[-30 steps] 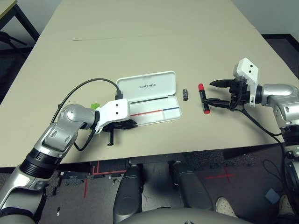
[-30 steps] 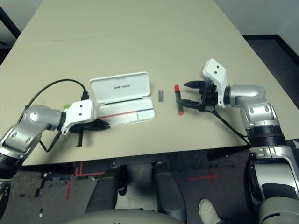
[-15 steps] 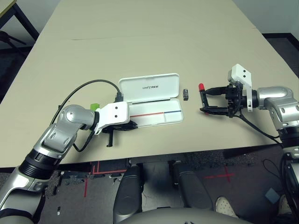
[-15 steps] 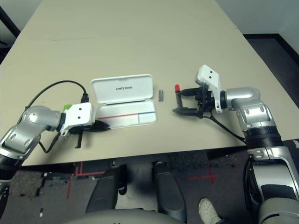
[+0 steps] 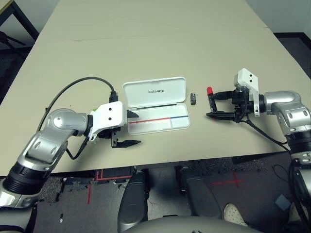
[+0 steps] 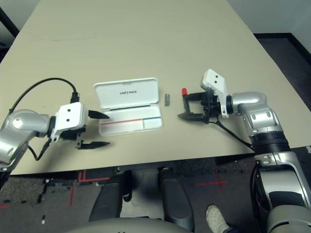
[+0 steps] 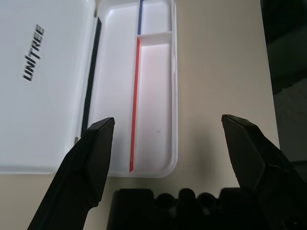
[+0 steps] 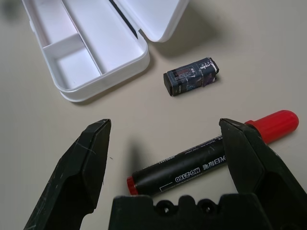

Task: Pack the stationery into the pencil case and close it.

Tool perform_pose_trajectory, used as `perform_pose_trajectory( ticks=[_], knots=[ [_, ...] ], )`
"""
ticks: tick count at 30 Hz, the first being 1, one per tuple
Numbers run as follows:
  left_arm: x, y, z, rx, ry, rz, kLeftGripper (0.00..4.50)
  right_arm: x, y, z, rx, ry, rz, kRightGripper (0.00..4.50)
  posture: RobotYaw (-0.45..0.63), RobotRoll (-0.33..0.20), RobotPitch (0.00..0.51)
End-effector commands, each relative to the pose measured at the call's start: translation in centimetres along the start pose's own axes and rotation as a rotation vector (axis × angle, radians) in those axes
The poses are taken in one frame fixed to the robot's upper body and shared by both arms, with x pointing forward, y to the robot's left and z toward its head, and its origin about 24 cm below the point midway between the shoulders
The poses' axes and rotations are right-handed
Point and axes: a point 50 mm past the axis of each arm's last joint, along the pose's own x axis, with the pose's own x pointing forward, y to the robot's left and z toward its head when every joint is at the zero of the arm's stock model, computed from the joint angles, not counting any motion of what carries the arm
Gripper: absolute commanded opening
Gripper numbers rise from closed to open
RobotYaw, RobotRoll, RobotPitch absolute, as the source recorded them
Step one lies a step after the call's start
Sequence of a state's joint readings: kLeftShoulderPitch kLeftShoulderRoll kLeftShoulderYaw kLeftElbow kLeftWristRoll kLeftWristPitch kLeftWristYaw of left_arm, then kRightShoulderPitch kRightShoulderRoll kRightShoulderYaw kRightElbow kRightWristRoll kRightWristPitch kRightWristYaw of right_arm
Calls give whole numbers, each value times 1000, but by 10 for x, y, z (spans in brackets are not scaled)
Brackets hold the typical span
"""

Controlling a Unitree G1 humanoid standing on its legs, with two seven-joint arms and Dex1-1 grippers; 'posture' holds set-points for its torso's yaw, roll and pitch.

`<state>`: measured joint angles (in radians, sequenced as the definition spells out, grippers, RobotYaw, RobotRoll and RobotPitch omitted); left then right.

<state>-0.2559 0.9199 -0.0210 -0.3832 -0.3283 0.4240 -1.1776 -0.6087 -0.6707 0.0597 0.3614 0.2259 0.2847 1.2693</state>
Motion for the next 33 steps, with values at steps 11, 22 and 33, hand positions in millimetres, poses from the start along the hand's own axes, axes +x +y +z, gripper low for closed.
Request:
perform_pose_trajectory(
  ticks=[11,22,33],
  knots=[
    [-18,-3,10,40,-84,35,4488,-22,-10,15,172,-167,-636,4500,32,0,241],
    [-14,1,11,75,-81,36,4488,8,22,16,447,-34,-724,4500,27,0,238],
    [-15,2,14,98,-77,38,4488,18,37,-5,567,105,-768,4500,41,0,228]
  ],
)
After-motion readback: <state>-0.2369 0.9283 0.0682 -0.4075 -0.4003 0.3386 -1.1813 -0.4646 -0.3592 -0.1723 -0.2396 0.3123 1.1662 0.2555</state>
